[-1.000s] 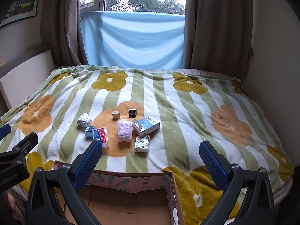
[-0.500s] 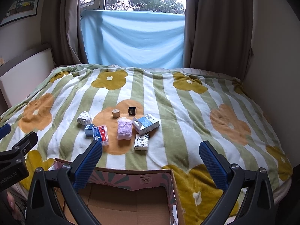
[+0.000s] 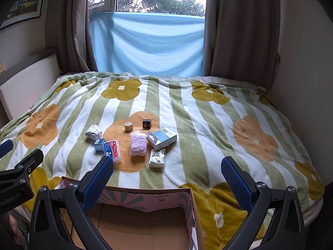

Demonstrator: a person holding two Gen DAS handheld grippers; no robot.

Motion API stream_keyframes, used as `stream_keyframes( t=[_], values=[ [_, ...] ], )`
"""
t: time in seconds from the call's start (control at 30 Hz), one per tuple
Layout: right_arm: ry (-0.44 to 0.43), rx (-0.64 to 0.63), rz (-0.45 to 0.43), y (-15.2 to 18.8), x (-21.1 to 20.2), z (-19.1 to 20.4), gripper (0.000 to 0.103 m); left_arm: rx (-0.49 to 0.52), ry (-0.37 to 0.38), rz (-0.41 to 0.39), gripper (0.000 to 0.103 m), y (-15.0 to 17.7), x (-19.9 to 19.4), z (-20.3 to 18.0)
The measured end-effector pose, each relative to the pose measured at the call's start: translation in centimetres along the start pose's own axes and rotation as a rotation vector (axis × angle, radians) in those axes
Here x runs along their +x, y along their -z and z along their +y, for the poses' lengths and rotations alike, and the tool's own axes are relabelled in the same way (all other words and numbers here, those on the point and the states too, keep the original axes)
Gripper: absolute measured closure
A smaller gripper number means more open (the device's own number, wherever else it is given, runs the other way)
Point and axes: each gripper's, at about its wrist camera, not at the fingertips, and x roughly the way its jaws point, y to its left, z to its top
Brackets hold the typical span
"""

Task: Organize objects

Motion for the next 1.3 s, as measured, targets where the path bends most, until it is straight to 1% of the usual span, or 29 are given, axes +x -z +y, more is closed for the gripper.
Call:
stream_keyframes(
  t=[0.03, 0.27, 0.3, 0.47, 0.53, 0.6, 0.63, 0.77, 0.8, 1.07, 1.1, 1.2, 1.23, 1.3],
  values=[
    [0.016, 0.009, 0.004, 0.0, 0.0, 0.0, 0.0, 0.0, 0.002, 0.0, 0.0, 0.0, 0.0, 0.0],
    [0.027, 0.014, 0.004, 0.0, 0.0, 0.0, 0.001, 0.004, 0.014, 0.004, 0.0, 0.0, 0.1, 0.0],
    [0.074, 0.039, 0.014, 0.0, 0.0, 0.0, 0.001, 0.005, 0.017, 0.005, 0.0, 0.0, 0.2, 0.0],
    [0.088, 0.051, 0.023, 0.0, 0.0, 0.1, 0.001, 0.011, 0.031, 0.008, 0.0, 0.0, 0.3, 0.0],
    [0.135, 0.078, 0.034, -0.1, 0.1, 0.1, 0.001, 0.013, 0.037, 0.01, 0.0, 0.0, 0.4, 0.0],
    [0.135, 0.078, 0.034, 0.0, 0.1, 0.1, 0.001, 0.014, 0.042, 0.011, 0.0, 0.0, 0.5, 0.0],
    [0.259, 0.155, 0.059, 0.0, 0.1, 0.1, 0.001, 0.013, 0.044, 0.013, 0.0, 0.0, 0.6, 0.0],
    [0.26, 0.155, 0.06, -0.1, 0.2, 0.1, 0.001, 0.012, 0.052, 0.015, 0.0, 0.2, 1.0, 0.2],
    [0.286, 0.173, 0.067, -0.1, 0.1, 0.1, 0.001, 0.015, 0.055, 0.015, 0.0, 0.2, 1.0, 0.2],
    [0.31, 0.19, 0.07, -0.1, 0.1, 0.1, 0.001, 0.02, 0.066, 0.022, 0.0, 0.4, 1.0, 0.4],
    [0.337, 0.207, 0.075, -0.1, 0.0, 0.1, 0.001, 0.02, 0.069, 0.023, 0.0, 0.5, 1.0, 0.5],
    [0.336, 0.206, 0.073, -0.1, -0.1, 0.0, 0.001, 0.024, 0.074, 0.02, 0.0, 0.3, 0.9, 0.6],
    [0.457, 0.281, 0.085, -0.4, -0.1, 0.0, 0.001, 0.029, 0.078, 0.019, 0.0, 0.0, 0.8, 0.9],
    [0.449, 0.256, 0.087, -1.0, -0.1, -0.2, 0.001, 0.045, 0.098, 0.018, 0.0, -1.0, 0.8, 1.4]
  ],
)
